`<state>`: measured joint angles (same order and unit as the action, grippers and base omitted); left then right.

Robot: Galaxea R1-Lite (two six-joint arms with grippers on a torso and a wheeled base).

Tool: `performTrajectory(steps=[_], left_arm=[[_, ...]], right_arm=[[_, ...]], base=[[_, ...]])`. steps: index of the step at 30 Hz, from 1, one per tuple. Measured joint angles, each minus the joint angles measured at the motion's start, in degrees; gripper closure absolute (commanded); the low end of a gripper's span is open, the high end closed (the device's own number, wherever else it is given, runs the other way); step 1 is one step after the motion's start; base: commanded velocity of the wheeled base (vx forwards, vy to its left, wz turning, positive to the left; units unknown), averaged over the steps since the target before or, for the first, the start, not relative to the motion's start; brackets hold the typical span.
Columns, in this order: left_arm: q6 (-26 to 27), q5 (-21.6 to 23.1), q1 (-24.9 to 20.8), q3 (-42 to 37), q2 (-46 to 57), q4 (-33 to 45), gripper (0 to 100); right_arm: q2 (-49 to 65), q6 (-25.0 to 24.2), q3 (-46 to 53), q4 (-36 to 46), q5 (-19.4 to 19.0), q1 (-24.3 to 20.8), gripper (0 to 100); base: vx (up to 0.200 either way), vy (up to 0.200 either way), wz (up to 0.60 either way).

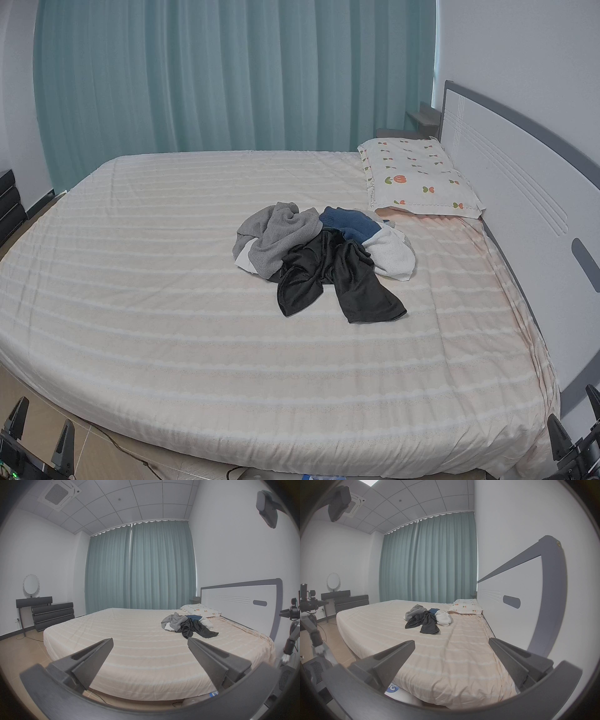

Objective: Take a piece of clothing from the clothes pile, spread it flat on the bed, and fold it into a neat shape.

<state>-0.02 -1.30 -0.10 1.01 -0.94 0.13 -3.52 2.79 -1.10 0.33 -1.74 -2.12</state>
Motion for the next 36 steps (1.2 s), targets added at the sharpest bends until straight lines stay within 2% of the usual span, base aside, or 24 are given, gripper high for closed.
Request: performTrajectory(steps=[8,13,17,27,36], left_arm=[[0.0,0.0,0.0,0.0,0.01,0.0,0],[0.0,0.0,0.0,0.0,0.0,0.0,0],[0.0,0.0,0.0,0.0,0.0,0.0,0],[0.0,0.0,0.0,0.0,0.0,0.02,0],[0.02,0.0,0.0,-0.02,0.0,0.02,0]], right_arm=[[-7.19,-1.34,-9.67,0.1,-2.55,-0.88,0],[-18.08,-3.15,-13.92,-2.1,-3.83,-1.79,0],[-28.61,-5.88,-15.79,-7.11,-4.19,-3.13,0],[-56.34,-12.03,-21.75,-18.07,-2.61,-5.9,0],[-81.75,-21.28,-33.74,-24.08,0.0,-8.11,0]], base=[[0.0,0.0,0.0],[0.0,0.0,0.0],[0.0,0.0,0.0],[0.0,0.0,0.0],[0.0,0.0,0.0]])
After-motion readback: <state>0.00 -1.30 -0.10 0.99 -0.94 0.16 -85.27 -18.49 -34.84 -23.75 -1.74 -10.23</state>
